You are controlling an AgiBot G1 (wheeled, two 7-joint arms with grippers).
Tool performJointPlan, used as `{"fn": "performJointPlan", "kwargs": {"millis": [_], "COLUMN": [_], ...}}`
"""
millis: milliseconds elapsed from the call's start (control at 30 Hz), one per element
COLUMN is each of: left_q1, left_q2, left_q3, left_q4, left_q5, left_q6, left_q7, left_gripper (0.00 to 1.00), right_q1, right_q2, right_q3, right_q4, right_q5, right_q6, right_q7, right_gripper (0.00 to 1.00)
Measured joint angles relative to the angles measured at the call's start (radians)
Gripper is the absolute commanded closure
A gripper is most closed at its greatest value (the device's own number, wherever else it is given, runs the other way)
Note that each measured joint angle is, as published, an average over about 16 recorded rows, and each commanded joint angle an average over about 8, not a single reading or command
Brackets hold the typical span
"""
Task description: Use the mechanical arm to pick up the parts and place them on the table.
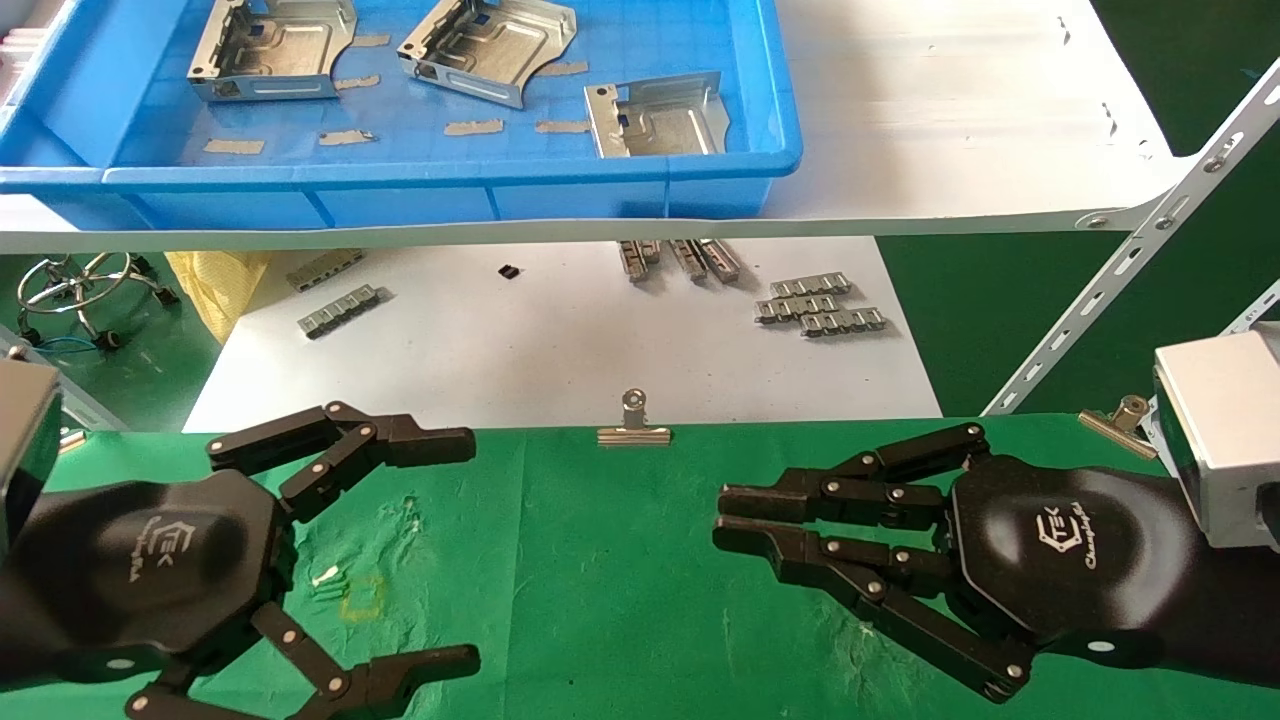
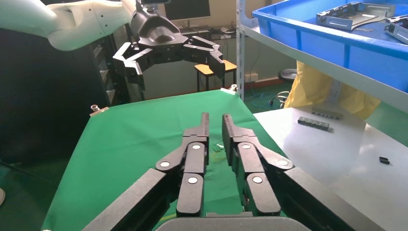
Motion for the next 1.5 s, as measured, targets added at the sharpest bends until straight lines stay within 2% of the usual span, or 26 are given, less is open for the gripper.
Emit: {"fn": "performJointPlan", "kwargs": {"millis": [233, 467, 600, 800, 933, 1100, 1133, 1200, 1233, 1367, 1400, 1467, 1500], "left_q1": [-0.075, -0.306, -0.485, -0.727, -0.840, -0.929, -0.941, -0.960, -0.969, -0.992, -0.996, -1.003, -1.005], "left_q2": [0.017, 0.102, 0.186, 0.342, 0.442, 0.545, 0.562, 0.592, 0.605, 0.645, 0.652, 0.664, 0.669], "left_q3": [-0.002, 0.030, 0.069, 0.140, 0.183, 0.220, 0.226, 0.237, 0.242, 0.259, 0.262, 0.268, 0.271], "left_q4": [0.004, 0.132, 0.296, 0.615, 0.817, 1.007, 1.038, 1.091, 1.115, 1.191, 1.205, 1.229, 1.239], "left_q5": [0.012, 0.107, 0.209, 0.383, 0.484, 0.569, 0.582, 0.602, 0.612, 0.640, 0.645, 0.654, 0.658], "left_q6": [-0.002, -0.022, -0.063, -0.198, -0.318, -0.471, -0.498, -0.544, -0.564, -0.624, -0.635, -0.652, -0.658], "left_q7": [-0.002, 0.006, 0.026, 0.082, 0.121, 0.152, 0.155, 0.158, 0.158, 0.151, 0.149, 0.142, 0.139], "left_gripper": [0.00, 0.00, 0.00, 0.00, 0.00, 0.00, 0.00, 0.00, 0.07, 0.56, 0.68, 0.93, 0.99], "right_q1": [0.000, 0.000, 0.000, 0.000, 0.000, 0.000, 0.000, 0.000, 0.000, 0.000, 0.000, 0.000, 0.000], "right_q2": [0.000, 0.000, 0.000, 0.000, 0.000, 0.000, 0.000, 0.000, 0.000, 0.000, 0.000, 0.000, 0.000], "right_q3": [0.000, 0.000, 0.000, 0.000, 0.000, 0.000, 0.000, 0.000, 0.000, 0.000, 0.000, 0.000, 0.000], "right_q4": [0.000, 0.000, 0.000, 0.000, 0.000, 0.000, 0.000, 0.000, 0.000, 0.000, 0.000, 0.000, 0.000], "right_q5": [0.000, 0.000, 0.000, 0.000, 0.000, 0.000, 0.000, 0.000, 0.000, 0.000, 0.000, 0.000, 0.000], "right_q6": [0.000, 0.000, 0.000, 0.000, 0.000, 0.000, 0.000, 0.000, 0.000, 0.000, 0.000, 0.000, 0.000], "right_q7": [0.000, 0.000, 0.000, 0.000, 0.000, 0.000, 0.000, 0.000, 0.000, 0.000, 0.000, 0.000, 0.000], "right_gripper": [1.00, 1.00, 1.00, 1.00, 1.00, 1.00, 0.93, 0.68, 0.56, 0.06, 0.00, 0.00, 0.00]}}
